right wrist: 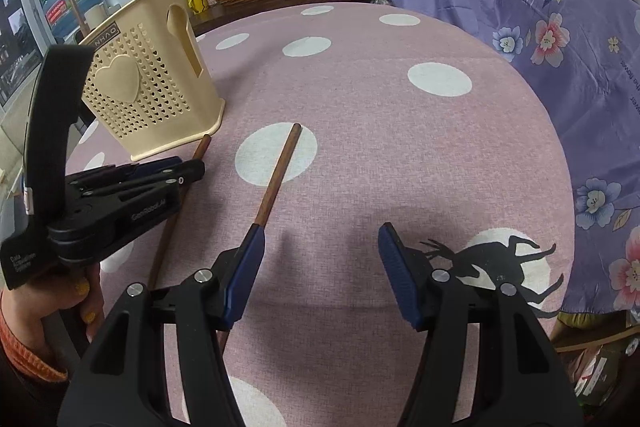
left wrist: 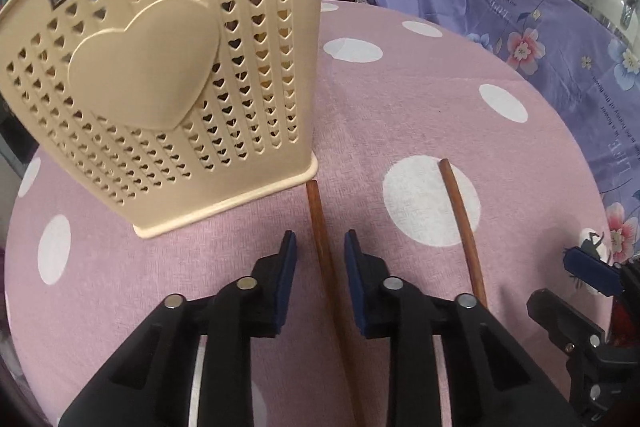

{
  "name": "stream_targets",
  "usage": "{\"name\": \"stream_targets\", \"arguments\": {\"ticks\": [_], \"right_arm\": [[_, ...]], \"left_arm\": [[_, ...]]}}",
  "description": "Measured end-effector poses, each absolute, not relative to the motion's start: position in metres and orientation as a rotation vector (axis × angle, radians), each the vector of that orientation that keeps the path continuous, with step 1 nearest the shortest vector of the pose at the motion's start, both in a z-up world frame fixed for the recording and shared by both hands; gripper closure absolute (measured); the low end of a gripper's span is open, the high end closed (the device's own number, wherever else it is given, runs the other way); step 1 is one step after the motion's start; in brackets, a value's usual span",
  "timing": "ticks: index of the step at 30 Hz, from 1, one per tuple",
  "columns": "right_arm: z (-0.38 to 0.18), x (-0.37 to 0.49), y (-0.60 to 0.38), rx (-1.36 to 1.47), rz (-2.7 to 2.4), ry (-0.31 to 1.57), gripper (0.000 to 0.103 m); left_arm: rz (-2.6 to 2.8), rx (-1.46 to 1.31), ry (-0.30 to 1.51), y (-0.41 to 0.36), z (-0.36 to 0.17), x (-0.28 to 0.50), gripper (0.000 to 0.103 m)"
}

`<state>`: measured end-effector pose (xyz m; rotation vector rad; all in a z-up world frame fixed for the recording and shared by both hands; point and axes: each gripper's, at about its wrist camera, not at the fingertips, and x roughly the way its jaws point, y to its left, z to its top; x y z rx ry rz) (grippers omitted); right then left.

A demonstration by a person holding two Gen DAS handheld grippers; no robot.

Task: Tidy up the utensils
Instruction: 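Close the left tool on a wooden chopstick while the right tool grasps the other chopstick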

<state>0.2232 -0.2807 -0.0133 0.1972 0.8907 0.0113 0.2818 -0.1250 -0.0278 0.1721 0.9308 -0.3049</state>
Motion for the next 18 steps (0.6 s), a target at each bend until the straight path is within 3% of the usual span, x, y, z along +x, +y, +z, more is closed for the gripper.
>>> {"name": "stream_targets", "arguments": {"ticks": [2, 12, 18], "right_arm": [[-0.013, 0.227, -0.278, 0.188, 0.012, 0.891, 0.044], [-0.015, 0.252, -0.266, 0.178, 0.012, 0.918, 0.048], [-0.023, 0.274, -0.250, 0.170, 0.012, 0.961, 0.060]], "left_arm": [[-0.298, 0.197, 0.921, -0.126, -0.028, 0.280, 0.093], [-0.279, 0.166, 0.929, -0.094, -0.026, 0.268, 0.095], [-0.246, 0.117, 0.932, -0.070, -0.026, 0.267, 0.095]]}}
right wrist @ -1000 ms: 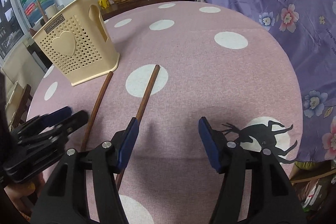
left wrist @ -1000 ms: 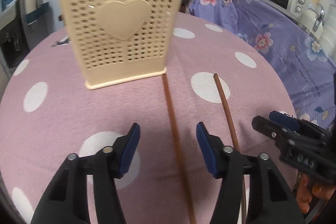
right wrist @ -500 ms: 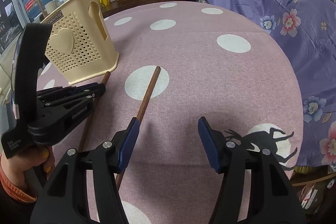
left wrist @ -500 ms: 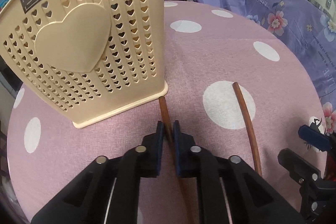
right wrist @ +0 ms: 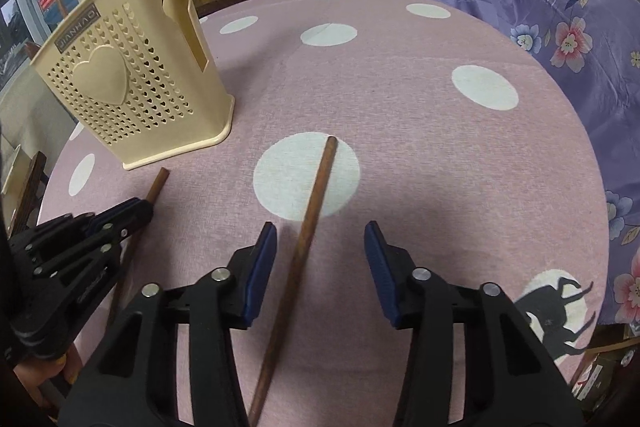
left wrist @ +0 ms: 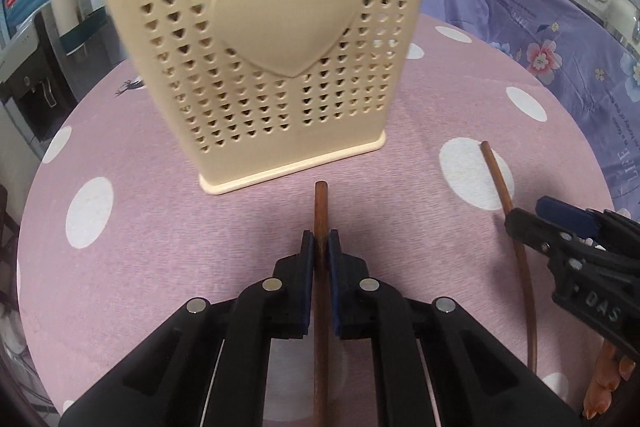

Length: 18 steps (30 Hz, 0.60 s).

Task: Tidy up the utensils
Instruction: 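Close the left tool on a wooden chopstick while the right tool grasps the other chopstick, then lift and carry the chopstick with the left tool while the right carries its chopstick to the caddy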

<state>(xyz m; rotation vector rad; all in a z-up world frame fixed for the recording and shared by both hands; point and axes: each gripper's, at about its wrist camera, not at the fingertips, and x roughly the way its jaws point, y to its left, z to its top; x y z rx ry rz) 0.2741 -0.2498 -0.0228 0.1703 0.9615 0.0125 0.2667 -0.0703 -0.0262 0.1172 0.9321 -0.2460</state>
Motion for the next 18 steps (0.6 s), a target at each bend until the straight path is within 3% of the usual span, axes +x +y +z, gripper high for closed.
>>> {"name": "stream_targets", "arguments": {"ticks": [8, 15, 18], "right_arm": [[-0.024, 0.304, -0.236, 0.118, -0.033, 0.962, 0.077], [-0.025, 0.312, -0.227, 0.102, -0.032, 0.968, 0.079], [-0.025, 0.311, -0.223, 0.098, -0.028, 0.971, 0.086]], "left_arm": [[-0.246, 0.107, 0.919, -0.066, -0.026, 0.267, 0.095], [-0.242, 0.108, 0.921, -0.066, -0.025, 0.270, 0.094], [-0.240, 0.115, 0.920, -0.067, -0.025, 0.272, 0.094]]}}
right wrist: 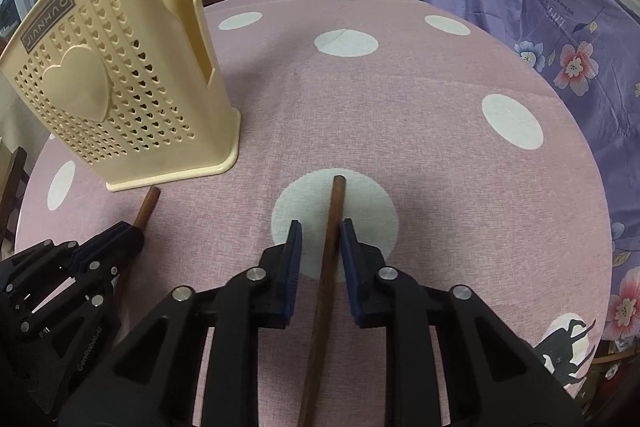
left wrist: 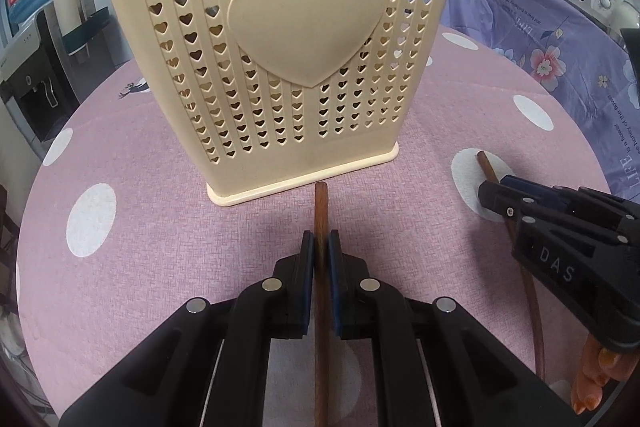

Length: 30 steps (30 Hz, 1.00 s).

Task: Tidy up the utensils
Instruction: 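Lift and carry the chopstick with the left tool while the right carries its chopstick to the caddy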

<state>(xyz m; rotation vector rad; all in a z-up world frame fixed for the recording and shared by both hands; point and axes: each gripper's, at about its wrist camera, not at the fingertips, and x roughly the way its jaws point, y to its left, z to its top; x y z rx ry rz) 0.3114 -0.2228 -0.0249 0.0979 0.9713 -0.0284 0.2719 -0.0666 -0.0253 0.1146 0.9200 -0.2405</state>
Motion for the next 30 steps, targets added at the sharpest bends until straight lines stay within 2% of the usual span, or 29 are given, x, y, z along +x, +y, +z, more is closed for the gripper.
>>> {"name": "stream_targets", "arguments": {"ticks": [4, 13, 19, 30], "right_arm": [[-0.025, 0.312, -0.220, 0.092, -0.032, 0.968, 0.093], [-0.026, 0.309, -0.217, 0.084, -0.029, 0.958, 0.094], [-0.024, 0.304, -0.226, 0.180, 0.048, 0.945, 0.094], [0.052, 0.263, -0.253, 0.295, 0.234, 0.748, 0.095]], "left_arm": [[-0.240, 0.131, 0.920, -0.068, -0.025, 0.276, 0.094], [-0.233, 0.152, 0.907, -0.072, -0.025, 0.280, 0.095], [-0.226, 0.124, 0.901, -0.073, -0.024, 0.281, 0.095], [-0.311, -0.017, 0.720, -0.040, 0.044, 0.239, 0.095]]}}
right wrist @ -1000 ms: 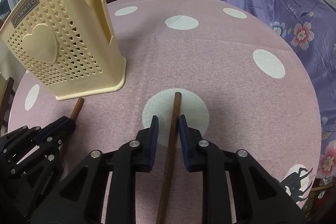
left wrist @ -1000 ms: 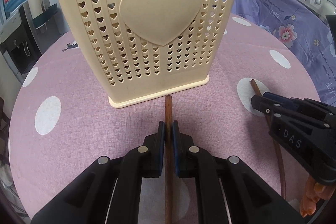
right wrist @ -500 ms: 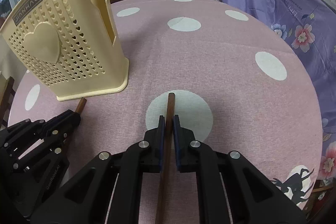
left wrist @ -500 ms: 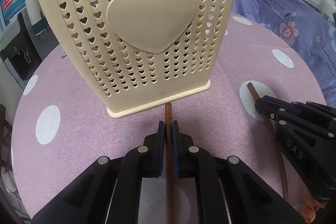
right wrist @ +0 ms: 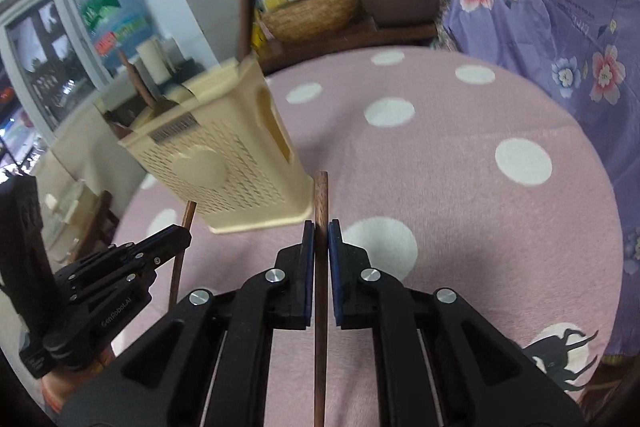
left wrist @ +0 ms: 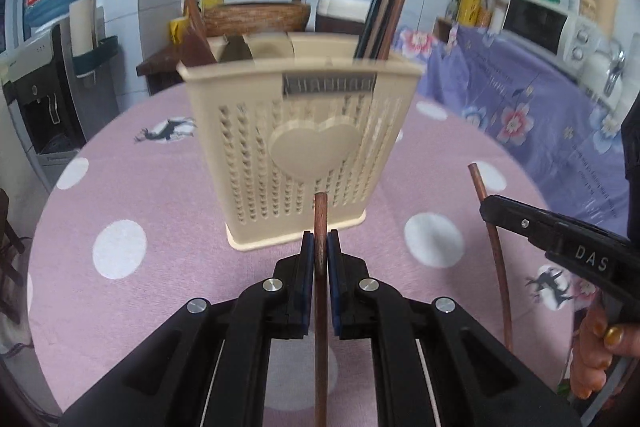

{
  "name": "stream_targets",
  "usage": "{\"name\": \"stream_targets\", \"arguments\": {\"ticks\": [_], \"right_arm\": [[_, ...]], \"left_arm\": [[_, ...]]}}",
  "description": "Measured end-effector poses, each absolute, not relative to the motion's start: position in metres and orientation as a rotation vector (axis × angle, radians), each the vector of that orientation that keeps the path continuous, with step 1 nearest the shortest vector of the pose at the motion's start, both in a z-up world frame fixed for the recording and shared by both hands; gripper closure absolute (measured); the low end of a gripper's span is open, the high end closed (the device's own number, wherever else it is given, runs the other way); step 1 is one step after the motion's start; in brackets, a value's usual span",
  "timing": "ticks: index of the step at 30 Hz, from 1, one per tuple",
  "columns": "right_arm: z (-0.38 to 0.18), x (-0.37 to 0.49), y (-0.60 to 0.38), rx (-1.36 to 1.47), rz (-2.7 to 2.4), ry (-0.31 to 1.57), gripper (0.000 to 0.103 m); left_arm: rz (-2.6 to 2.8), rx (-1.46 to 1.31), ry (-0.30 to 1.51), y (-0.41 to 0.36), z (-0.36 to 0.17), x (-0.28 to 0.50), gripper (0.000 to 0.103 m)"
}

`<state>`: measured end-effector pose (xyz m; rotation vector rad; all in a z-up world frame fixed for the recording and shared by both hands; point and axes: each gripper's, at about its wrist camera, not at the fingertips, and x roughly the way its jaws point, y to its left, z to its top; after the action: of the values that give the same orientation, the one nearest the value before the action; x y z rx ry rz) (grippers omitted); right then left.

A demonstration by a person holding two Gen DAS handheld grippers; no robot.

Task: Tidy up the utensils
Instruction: 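Lift and carry the chopstick with the left tool while the right carries its chopstick to the caddy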

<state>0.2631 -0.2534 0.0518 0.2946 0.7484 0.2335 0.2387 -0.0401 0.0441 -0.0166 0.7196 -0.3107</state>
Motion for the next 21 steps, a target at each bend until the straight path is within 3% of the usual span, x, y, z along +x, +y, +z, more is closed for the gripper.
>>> {"name": "stream_targets", "arguments": {"ticks": [8, 21], "right_arm": [[0.123, 0.223, -0.276, 0.257, 0.306, 0.582, 0.095], [0.146, 0.218, -0.275, 0.236, 0.327, 0.545, 0.095]], "left_arm": [[-0.323, -0.055, 0.575, -0.013, 0.100, 0.210, 0.095], [-0.334, -0.093, 0.530, 0.000, 0.120, 0.204, 0.095]]}}
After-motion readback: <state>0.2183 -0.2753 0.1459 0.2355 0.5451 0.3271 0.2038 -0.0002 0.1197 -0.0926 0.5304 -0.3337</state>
